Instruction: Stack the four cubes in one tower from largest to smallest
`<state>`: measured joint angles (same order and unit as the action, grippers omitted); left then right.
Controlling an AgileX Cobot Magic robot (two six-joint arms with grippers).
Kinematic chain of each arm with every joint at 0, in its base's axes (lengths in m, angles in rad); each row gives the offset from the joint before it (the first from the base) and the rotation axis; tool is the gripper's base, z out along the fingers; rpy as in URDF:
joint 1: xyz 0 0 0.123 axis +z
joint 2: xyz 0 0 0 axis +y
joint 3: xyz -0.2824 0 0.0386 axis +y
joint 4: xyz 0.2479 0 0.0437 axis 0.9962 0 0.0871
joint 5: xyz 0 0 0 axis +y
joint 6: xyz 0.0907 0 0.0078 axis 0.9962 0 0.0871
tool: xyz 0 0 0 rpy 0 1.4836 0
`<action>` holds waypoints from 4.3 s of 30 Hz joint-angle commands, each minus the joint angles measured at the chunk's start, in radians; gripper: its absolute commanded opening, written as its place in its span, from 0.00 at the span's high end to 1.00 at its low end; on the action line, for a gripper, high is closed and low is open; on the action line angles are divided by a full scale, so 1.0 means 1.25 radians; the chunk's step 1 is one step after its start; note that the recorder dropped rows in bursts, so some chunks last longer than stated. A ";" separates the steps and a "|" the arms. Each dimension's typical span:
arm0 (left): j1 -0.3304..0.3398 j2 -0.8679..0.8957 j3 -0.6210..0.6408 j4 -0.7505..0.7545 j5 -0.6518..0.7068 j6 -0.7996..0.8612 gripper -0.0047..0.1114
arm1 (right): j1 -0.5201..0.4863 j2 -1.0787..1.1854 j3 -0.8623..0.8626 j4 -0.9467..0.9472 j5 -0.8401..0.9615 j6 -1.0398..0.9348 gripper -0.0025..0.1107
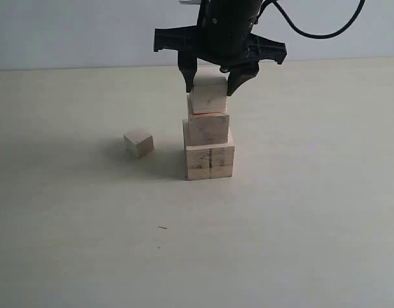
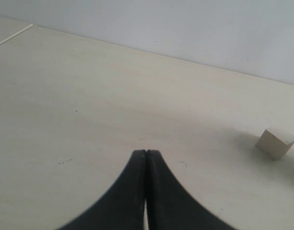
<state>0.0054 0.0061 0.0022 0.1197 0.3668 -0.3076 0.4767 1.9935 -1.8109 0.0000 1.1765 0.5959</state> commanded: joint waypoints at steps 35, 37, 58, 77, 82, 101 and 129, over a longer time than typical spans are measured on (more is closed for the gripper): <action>-0.004 -0.005 -0.002 0.002 -0.006 0.001 0.96 | 0.000 -0.149 -0.001 0.004 -0.011 -0.132 0.39; -0.004 -0.005 -0.002 0.002 -0.006 0.001 0.96 | 0.000 -0.168 -0.001 -0.011 -0.023 -0.174 0.40; -0.004 -0.005 -0.002 0.049 -0.002 0.058 0.96 | -0.396 -0.237 0.413 -0.135 -0.384 -0.205 0.98; -0.004 -0.005 -0.002 0.049 -0.005 0.125 0.96 | -0.395 -0.983 1.033 -0.161 -1.000 -0.305 0.98; -0.004 -0.005 -0.002 0.049 -0.004 0.136 0.96 | -0.395 -1.025 1.187 -0.151 -1.001 -0.294 0.98; -0.004 -0.005 -0.002 0.034 -0.279 -0.161 0.96 | -0.395 -0.674 1.314 0.391 -1.369 -0.755 0.98; -0.004 -0.005 -0.002 0.039 -0.349 -0.262 0.96 | -0.395 -1.113 1.346 0.394 -1.269 -0.754 0.98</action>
<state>0.0054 0.0061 0.0022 0.1673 -0.0414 -0.6312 -0.0151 0.7843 -0.1578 0.4901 -0.3924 -0.3369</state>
